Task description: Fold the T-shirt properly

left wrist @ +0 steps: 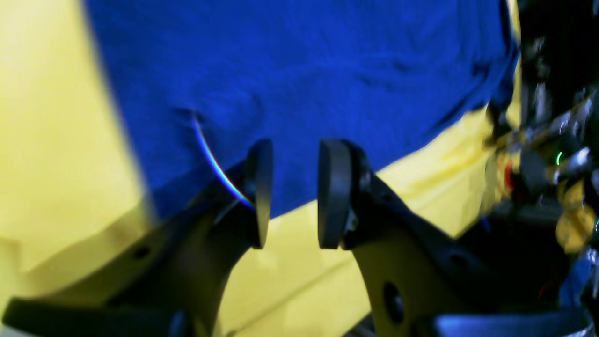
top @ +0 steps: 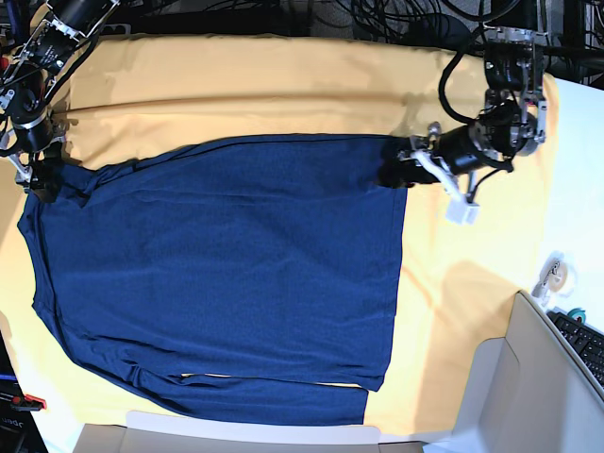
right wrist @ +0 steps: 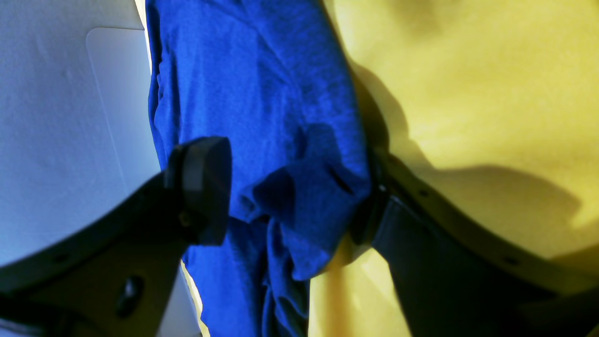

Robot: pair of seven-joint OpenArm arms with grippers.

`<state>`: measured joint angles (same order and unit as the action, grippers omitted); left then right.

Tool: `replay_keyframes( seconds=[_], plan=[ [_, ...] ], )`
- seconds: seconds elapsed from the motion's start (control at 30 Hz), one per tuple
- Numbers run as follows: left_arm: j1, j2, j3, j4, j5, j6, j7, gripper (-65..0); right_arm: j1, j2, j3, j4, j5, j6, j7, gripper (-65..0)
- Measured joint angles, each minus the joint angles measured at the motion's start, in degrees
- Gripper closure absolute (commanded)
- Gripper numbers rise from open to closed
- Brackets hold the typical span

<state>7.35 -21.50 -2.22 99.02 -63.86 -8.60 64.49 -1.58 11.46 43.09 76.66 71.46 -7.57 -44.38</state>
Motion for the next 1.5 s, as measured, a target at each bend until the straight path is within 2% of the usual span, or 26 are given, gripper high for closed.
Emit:
replay_keyframes(
  seconds=[0.13,0.2,0.23,0.4,0.53,0.73,0.93,1.03,1.3,1.37,1.4,1.47,1.5],
  plan=[
    [2.16,-0.44,-5.60,-0.94,0.59,0.15,0.48,-17.1,-0.17,0.28,-1.86,0.09,-1.55,0.13,0.39,-8.2],
    [1.84,-0.26,-6.51,-3.89,0.17,-0.11,0.46,-17.2,-0.28,0.46,-2.38,0.11,-1.55,-0.02,0.35,-1.3],
    [1.57,-0.09,-6.78,-5.88,0.04,-0.04,0.22,-17.2,-0.33,0.55,-2.69,0.15,-1.66,-0.02,0.52,0.0],
    [1.95,0.02,-7.10,-13.49,-1.51,-0.31,1.20,-18.7,-0.33,0.68,-3.76,0.22,-2.40,-0.22,0.94,0.0],
    [0.94,1.49,-7.41,-13.66,-1.22,-0.24,3.02,-21.4,-0.33,0.61,-3.76,0.26,-2.56,-0.20,0.96,0.0],
    [1.05,3.02,-7.21,-13.64,-1.36,-0.44,3.45,-21.7,-0.33,0.70,-3.78,0.24,-2.51,-0.20,0.90,0.0],
    [-1.38,5.53,-7.21,-13.73,-0.72,-0.44,7.45,-21.8,-0.33,0.70,-3.80,0.26,-2.45,-0.22,0.83,0.0],
    [-1.75,6.78,-7.04,-13.84,-0.39,-0.44,7.45,-21.8,-0.33,0.70,-3.80,0.24,-2.47,-0.22,0.85,0.0],
    [-1.79,6.73,-4.13,-13.81,-0.70,-0.46,6.82,-21.4,-0.70,0.70,-3.85,0.26,-2.25,0.07,0.94,0.0],
    [-1.79,6.71,-4.13,-13.81,-0.83,-0.48,6.88,-18.1,-0.72,0.70,-3.87,0.26,-2.25,0.09,0.98,0.0],
    [-1.79,6.71,-4.11,-13.81,-0.74,-0.46,6.88,-14.1,-0.74,0.70,-3.87,0.26,-2.27,0.09,0.98,0.0],
    [-1.73,6.78,-3.80,-13.84,-0.26,-1.27,7.13,-1.8,-1.01,0.72,-3.87,0.26,-2.12,0.28,0.98,0.0],
    [-1.62,6.93,-3.69,-14.05,0.33,-2.29,7.37,0.0,-1.11,0.70,-3.87,0.37,-2.03,0.63,1.03,0.0]
  ],
)
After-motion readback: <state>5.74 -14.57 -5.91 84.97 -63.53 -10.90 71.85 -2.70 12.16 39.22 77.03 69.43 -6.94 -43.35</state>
